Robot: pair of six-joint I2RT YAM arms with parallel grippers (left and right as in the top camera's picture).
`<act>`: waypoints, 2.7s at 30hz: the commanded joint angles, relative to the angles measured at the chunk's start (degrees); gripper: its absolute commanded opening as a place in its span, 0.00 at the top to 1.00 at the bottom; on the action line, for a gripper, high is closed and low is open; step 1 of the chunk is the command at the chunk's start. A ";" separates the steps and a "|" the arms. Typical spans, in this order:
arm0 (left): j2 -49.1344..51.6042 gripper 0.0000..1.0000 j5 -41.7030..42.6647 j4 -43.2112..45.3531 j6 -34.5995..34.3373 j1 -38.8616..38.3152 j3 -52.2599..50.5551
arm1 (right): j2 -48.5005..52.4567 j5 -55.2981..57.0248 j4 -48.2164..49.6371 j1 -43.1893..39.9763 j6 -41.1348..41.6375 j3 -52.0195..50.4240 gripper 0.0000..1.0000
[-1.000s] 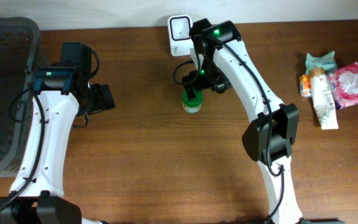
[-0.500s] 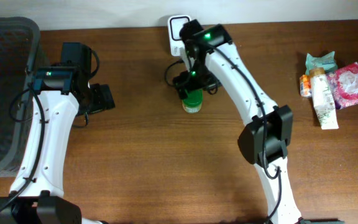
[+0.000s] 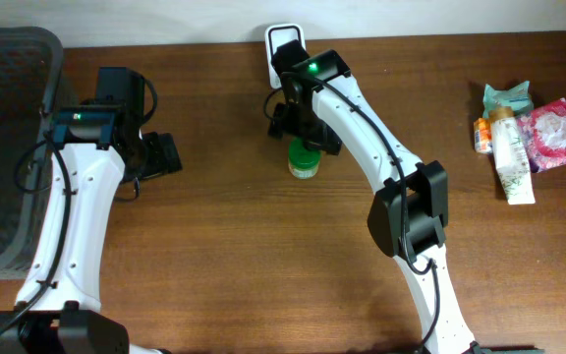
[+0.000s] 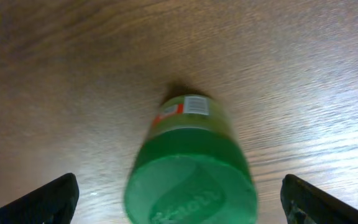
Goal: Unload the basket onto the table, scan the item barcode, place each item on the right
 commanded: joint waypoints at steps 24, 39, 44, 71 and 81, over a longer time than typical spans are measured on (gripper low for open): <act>-0.85 0.01 -0.63 0.09 -0.17 0.37 -0.13 | 0.37 -2.21 -4.17 -0.48 38.10 -3.80 0.01; -0.85 0.01 -0.63 0.09 -0.17 0.37 -0.13 | 0.17 0.35 0.09 -0.96 10.01 -9.81 0.23; -0.85 0.01 -0.63 0.09 -0.17 0.37 -0.13 | 0.09 -5.75 -0.48 -0.90 -6.19 -6.12 0.30; -0.85 0.01 -0.63 0.09 -0.17 0.37 -0.13 | 0.09 -13.51 -3.96 -1.70 -5.95 -1.90 0.01; -0.85 0.01 -0.63 0.09 -0.17 0.37 -0.13 | 0.11 -19.17 -4.66 -3.19 25.57 -2.38 0.01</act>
